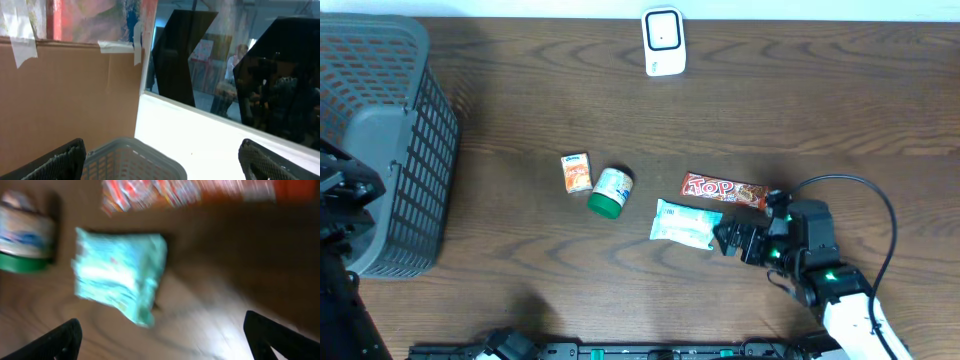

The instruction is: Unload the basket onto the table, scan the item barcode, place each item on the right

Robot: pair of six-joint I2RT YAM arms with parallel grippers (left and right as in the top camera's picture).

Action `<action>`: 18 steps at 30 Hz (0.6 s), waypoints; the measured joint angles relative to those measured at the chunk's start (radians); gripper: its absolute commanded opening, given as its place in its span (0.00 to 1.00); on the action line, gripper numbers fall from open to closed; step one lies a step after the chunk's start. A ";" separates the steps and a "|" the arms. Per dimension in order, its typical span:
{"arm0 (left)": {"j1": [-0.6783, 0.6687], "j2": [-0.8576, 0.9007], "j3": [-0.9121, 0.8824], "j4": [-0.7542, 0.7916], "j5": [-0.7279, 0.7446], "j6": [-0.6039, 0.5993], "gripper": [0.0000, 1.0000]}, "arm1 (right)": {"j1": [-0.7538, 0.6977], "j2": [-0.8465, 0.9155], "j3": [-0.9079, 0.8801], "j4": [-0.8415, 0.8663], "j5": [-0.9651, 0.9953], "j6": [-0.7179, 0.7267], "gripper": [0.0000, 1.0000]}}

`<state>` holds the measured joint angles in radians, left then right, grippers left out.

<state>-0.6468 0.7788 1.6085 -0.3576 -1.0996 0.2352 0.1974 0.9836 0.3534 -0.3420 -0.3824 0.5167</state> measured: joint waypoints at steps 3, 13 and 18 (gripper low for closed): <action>0.000 0.000 0.000 -0.039 0.000 -0.056 0.98 | 0.000 0.075 0.000 -0.019 -0.005 -0.016 0.99; 0.000 0.000 0.000 -0.055 0.000 -0.131 0.98 | 0.053 0.355 0.072 0.186 -0.084 -0.027 0.99; 0.000 0.000 0.000 -0.055 0.000 -0.135 0.98 | 0.123 0.516 0.127 0.337 -0.166 -0.003 0.59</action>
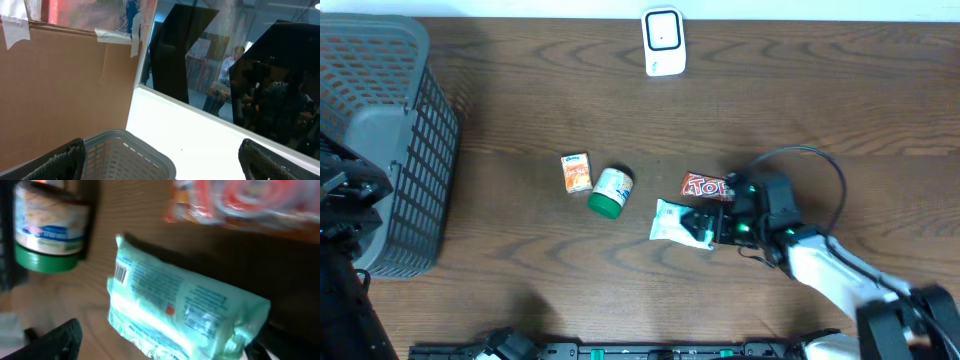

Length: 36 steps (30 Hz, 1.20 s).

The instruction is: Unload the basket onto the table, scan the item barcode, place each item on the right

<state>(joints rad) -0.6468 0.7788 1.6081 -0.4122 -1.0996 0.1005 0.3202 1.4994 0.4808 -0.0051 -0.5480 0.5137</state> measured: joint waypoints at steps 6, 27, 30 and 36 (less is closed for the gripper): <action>0.000 0.000 0.000 0.000 0.000 0.000 0.98 | 0.048 0.266 0.024 0.226 -0.191 0.050 0.01; 0.000 0.000 0.000 -0.001 0.000 0.000 0.98 | -0.169 -0.360 -0.117 -0.023 0.001 -0.106 0.01; 0.000 0.000 0.000 0.000 0.000 0.000 0.98 | -0.221 -0.442 -0.117 -0.058 0.049 -0.121 0.01; 0.000 0.000 0.000 -0.001 0.000 0.000 0.98 | -0.260 -0.447 -0.117 -0.137 0.080 -0.130 0.99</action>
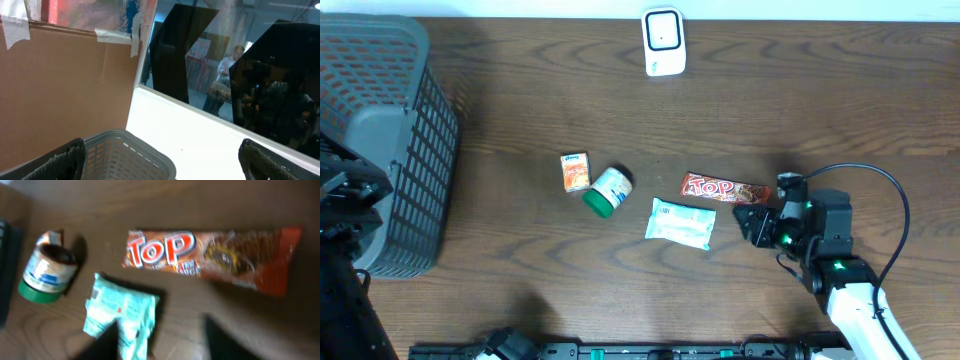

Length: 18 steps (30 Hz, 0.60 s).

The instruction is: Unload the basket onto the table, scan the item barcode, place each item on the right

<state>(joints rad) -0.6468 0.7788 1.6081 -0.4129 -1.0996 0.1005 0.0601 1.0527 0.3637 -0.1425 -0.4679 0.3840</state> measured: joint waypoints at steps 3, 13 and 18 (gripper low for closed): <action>0.000 0.000 0.000 0.000 0.000 0.000 0.98 | 0.007 0.000 0.000 -0.060 0.001 0.008 0.99; 0.000 0.000 0.000 -0.053 0.000 -0.058 0.98 | 0.214 0.058 0.115 -0.298 0.053 -0.072 0.99; 0.000 0.000 0.000 -0.109 0.000 -0.102 0.98 | 0.299 0.132 0.312 -0.449 0.095 -0.216 0.99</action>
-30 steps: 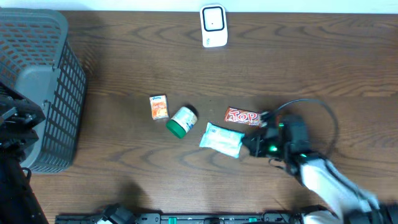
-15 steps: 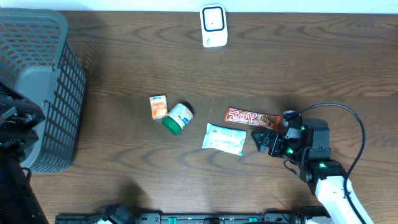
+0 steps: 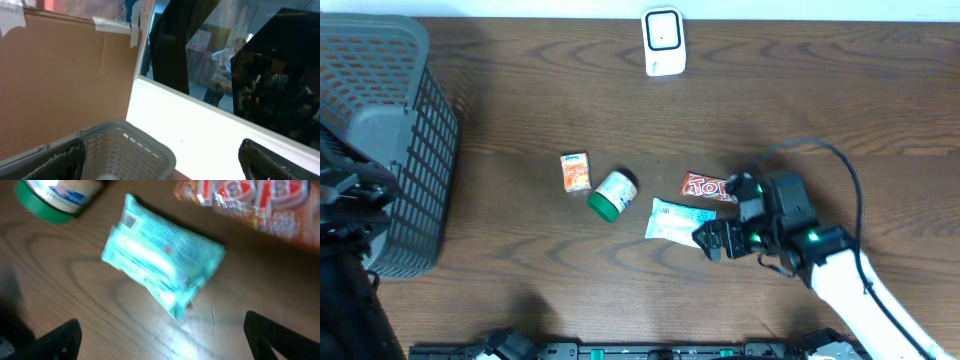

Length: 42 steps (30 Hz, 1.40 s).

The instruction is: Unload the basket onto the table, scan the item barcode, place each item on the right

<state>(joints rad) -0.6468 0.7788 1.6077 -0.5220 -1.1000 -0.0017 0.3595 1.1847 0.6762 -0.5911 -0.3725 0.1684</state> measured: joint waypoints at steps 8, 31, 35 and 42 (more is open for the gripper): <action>0.000 0.000 0.000 -0.077 0.000 -0.100 0.98 | 0.007 0.237 0.114 -0.014 -0.014 -0.163 0.99; 0.001 0.132 -0.481 -0.392 0.703 -0.819 0.64 | -0.146 0.397 0.189 -0.126 -0.109 0.077 0.99; 0.001 0.208 -0.568 -0.291 0.821 -0.852 0.08 | -0.148 0.414 0.189 -0.113 -0.114 0.089 0.96; 0.001 0.362 -0.571 -0.188 1.010 -0.864 0.08 | -0.148 0.461 0.189 -0.087 -0.124 0.124 0.88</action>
<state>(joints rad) -0.6460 1.1412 1.0363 -0.7101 -0.0898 -0.8654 0.2115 1.6455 0.8654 -0.6781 -0.4961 0.2928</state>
